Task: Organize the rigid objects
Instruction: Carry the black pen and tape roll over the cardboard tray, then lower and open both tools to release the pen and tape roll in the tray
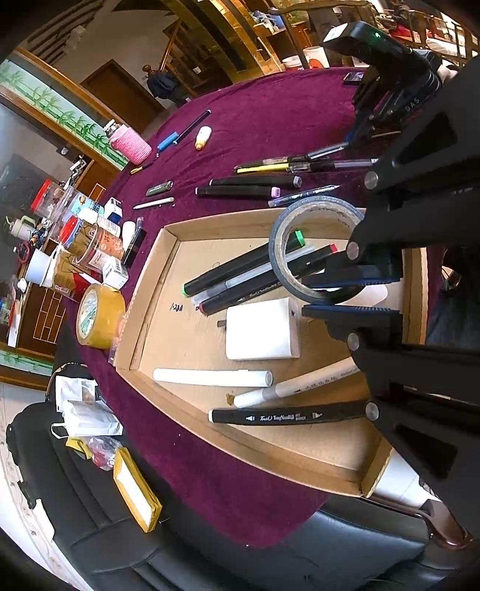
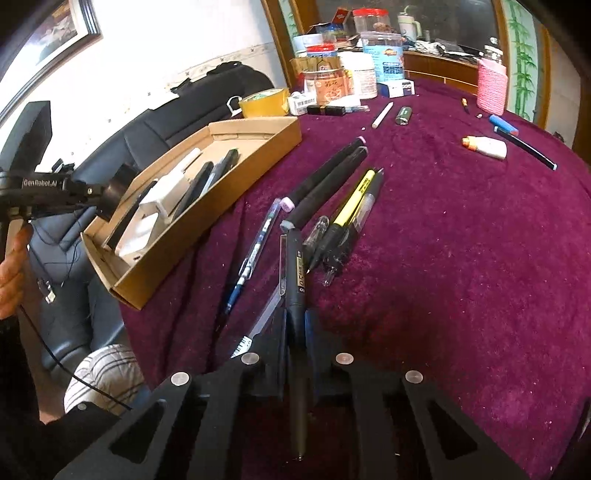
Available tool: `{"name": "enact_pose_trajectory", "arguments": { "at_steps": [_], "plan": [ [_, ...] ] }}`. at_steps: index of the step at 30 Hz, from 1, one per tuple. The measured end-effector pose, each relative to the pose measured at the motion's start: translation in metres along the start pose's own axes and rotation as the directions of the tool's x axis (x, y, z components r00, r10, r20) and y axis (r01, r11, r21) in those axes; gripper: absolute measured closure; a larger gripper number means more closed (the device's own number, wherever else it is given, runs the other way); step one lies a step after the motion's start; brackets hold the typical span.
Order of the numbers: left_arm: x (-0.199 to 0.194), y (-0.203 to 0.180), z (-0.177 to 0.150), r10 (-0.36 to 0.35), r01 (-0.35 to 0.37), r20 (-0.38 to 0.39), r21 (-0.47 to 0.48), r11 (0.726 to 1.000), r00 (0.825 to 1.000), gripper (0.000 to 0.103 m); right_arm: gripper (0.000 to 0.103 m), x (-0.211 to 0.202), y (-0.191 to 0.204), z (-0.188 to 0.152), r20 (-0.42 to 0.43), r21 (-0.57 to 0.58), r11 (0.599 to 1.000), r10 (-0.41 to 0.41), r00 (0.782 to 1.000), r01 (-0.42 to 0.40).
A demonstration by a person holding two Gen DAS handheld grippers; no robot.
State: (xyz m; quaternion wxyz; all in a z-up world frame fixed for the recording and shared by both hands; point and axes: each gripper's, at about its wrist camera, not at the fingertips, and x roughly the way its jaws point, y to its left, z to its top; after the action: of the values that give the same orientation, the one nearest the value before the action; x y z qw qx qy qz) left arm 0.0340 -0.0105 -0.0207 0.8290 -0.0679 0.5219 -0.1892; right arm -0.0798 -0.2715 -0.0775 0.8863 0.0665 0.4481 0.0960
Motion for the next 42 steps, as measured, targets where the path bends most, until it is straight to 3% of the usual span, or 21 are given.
{"name": "enact_pose_trajectory", "arguments": {
  "at_steps": [9, 15, 19, 24, 32, 42],
  "plan": [
    [-0.002, 0.012, 0.026, 0.002, -0.002, 0.032, -0.003, 1.000, 0.999, 0.095, 0.093, -0.009, 0.045, 0.051, 0.067, -0.031, 0.998, -0.051, 0.996, 0.053],
    [0.001, 0.026, 0.052, 0.015, -0.015, 0.049, 0.000, 1.000, 0.999, 0.095, 0.092, 0.004, 0.077, 0.084, 0.084, -0.066, 0.997, -0.030, 0.996, 0.036],
    [0.006, 0.034, 0.074, 0.026, -0.026, 0.047, 0.008, 1.000, 0.999, 0.095, 0.092, 0.022, 0.089, 0.111, 0.093, -0.039, 0.999, 0.028, 0.995, -0.024],
    [0.032, 0.040, 0.102, 0.045, -0.046, 0.019, 0.020, 0.999, 0.999, 0.095, 0.092, 0.066, 0.090, 0.144, 0.067, 0.035, 0.994, 0.097, 0.993, -0.099],
    [0.084, 0.044, 0.122, 0.092, -0.091, -0.056, 0.024, 0.996, 0.994, 0.095, 0.092, 0.131, 0.080, 0.181, 0.021, 0.088, 0.994, 0.060, 0.998, -0.061],
    [0.115, 0.041, 0.124, 0.165, -0.162, -0.100, 0.030, 0.986, 0.981, 0.095, 0.092, 0.161, 0.064, 0.184, -0.018, 0.097, 0.994, 0.052, 0.998, -0.050]
  ]
}}
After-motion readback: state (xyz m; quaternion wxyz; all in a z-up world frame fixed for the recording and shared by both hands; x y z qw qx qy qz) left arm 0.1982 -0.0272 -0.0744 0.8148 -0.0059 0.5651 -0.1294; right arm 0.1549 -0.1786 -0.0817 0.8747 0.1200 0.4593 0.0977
